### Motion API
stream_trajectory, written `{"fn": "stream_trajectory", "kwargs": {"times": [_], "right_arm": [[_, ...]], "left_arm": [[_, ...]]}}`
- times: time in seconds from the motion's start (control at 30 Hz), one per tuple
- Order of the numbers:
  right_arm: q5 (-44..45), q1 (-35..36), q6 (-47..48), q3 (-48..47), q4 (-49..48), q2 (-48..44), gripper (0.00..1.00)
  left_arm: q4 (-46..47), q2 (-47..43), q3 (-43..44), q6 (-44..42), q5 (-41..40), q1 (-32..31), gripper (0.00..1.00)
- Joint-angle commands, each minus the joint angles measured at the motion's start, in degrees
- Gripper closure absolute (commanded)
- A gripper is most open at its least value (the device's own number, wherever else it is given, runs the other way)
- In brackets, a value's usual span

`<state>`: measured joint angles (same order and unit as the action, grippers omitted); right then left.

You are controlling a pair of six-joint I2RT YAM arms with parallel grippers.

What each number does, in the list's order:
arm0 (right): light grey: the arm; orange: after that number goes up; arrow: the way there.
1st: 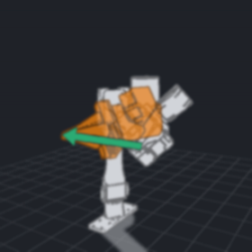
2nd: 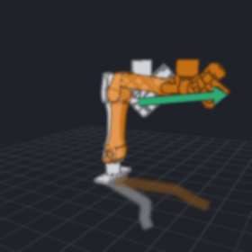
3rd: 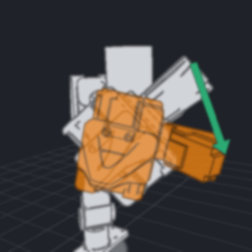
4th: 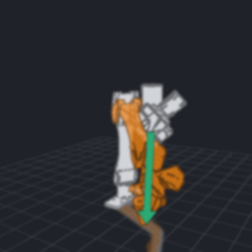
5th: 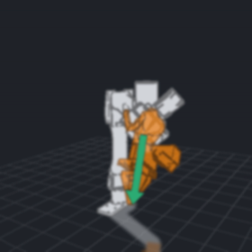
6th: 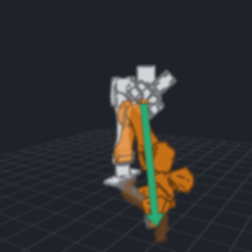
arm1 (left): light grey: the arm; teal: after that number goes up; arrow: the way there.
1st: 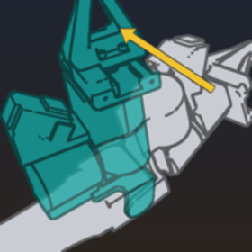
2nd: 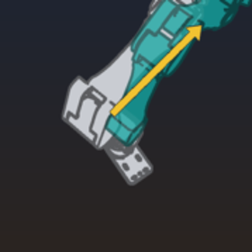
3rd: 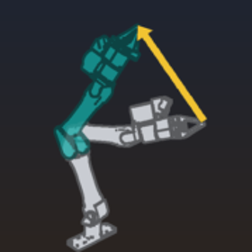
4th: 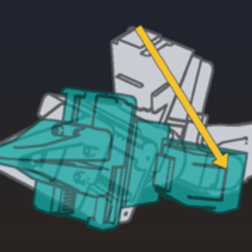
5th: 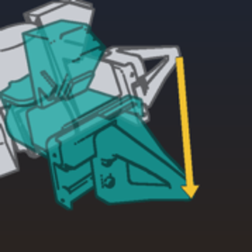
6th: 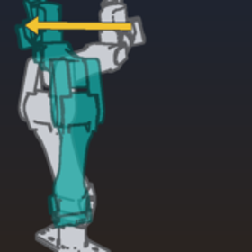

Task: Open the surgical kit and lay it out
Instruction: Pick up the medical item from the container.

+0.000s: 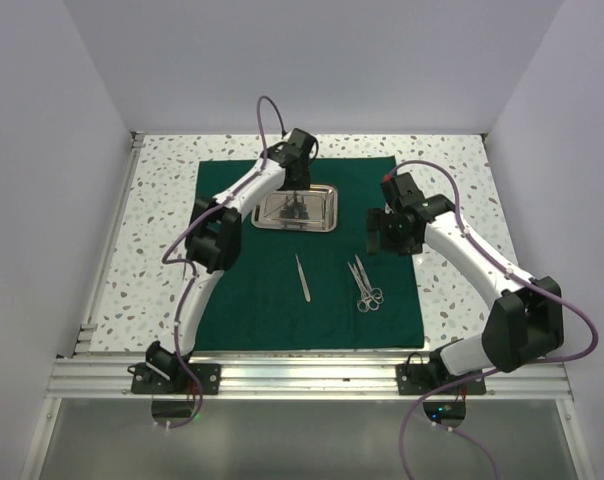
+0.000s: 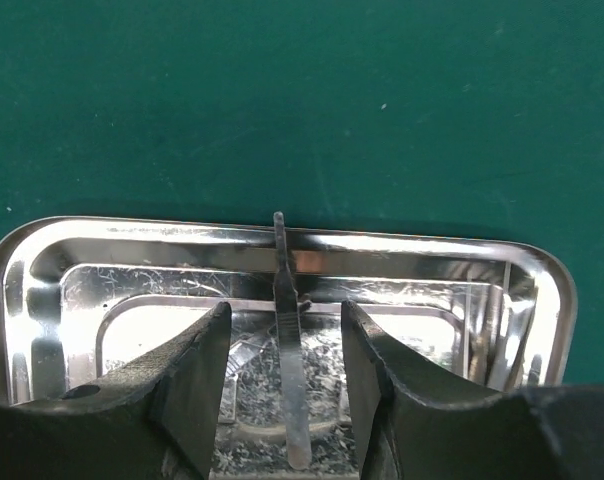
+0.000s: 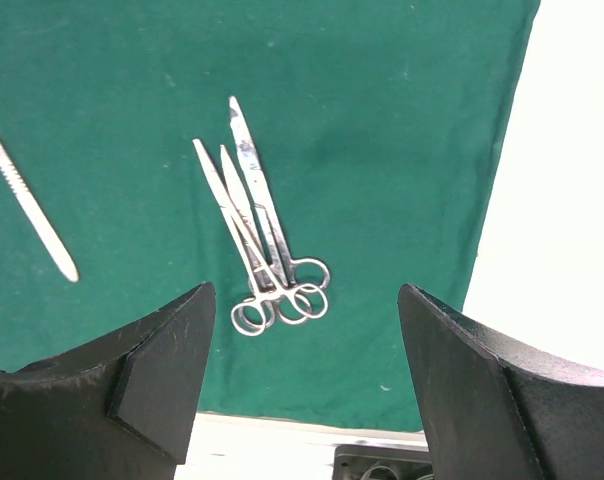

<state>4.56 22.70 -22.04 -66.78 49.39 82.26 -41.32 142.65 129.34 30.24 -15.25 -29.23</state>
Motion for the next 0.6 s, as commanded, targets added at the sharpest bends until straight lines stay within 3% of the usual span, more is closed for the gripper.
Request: {"fn": "stream_trajectory", "kwargs": {"times": [0.0, 0.27, 0.57], "right_arm": [[1.4, -0.4, -1.0, 0.4, 0.6, -1.6, 0.22], [1.9, -0.4, -0.4, -0.3, 0.5, -0.5, 0.22], [1.9, -0.5, 0.2, -1.1, 0.0, 1.1, 0.22]], "left_arm": [[-1.0, 1.7, 2.3, -1.5, -2.0, 0.4, 0.49], [-0.7, 4.7, 2.8, -1.4, -0.2, 0.4, 0.55], [-1.0, 6.5, 3.0, -1.8, -0.4, 0.4, 0.88]]}}
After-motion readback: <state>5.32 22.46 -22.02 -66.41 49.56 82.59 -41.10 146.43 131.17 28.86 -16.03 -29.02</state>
